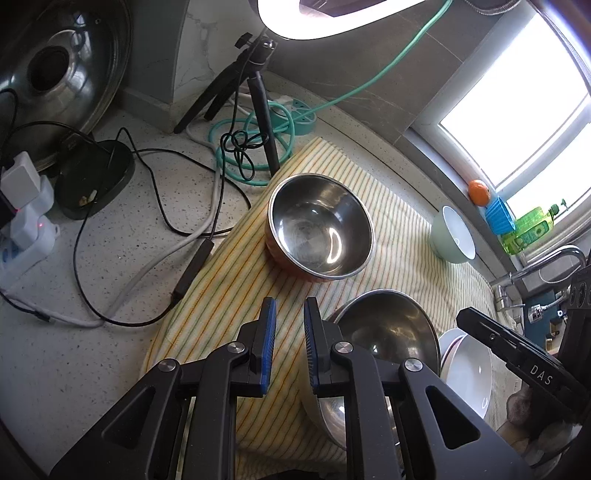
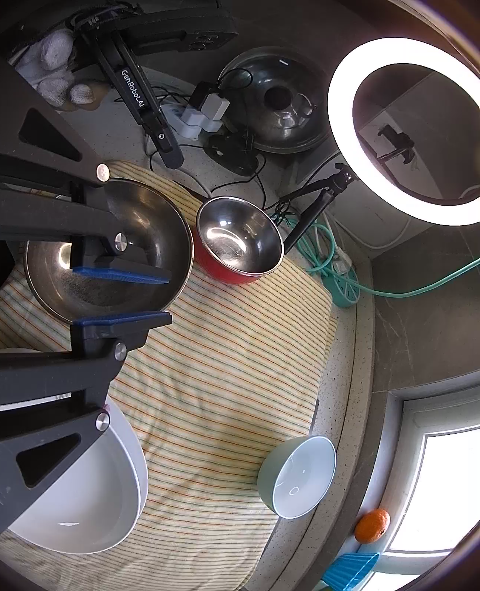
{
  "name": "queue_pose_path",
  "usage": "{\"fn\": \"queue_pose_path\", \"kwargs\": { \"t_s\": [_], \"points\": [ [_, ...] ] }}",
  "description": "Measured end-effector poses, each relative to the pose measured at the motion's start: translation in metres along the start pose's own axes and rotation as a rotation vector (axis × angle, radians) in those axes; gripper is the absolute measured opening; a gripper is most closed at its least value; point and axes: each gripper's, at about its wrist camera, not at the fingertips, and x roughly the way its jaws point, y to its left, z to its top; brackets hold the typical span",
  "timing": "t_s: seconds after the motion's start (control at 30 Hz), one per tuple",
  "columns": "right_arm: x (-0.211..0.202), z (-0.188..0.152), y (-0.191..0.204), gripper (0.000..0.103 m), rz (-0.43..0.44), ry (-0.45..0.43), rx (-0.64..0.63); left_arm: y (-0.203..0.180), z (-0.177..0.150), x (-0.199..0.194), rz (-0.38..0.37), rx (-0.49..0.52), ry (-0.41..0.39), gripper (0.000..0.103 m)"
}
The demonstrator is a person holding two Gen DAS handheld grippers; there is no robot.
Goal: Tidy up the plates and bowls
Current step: 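Carry the large steel bowl with both tools over the red-bottomed steel bowl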
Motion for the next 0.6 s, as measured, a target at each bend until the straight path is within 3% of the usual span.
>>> {"fn": "queue_pose_path", "kwargs": {
  "t_s": [0.6],
  "points": [
    [0.013,0.027,0.011,0.018,0.048,0.002,-0.025,0.026,0.010,0.000,-0.023,-0.114,-0.004,0.012]
  ]
}}
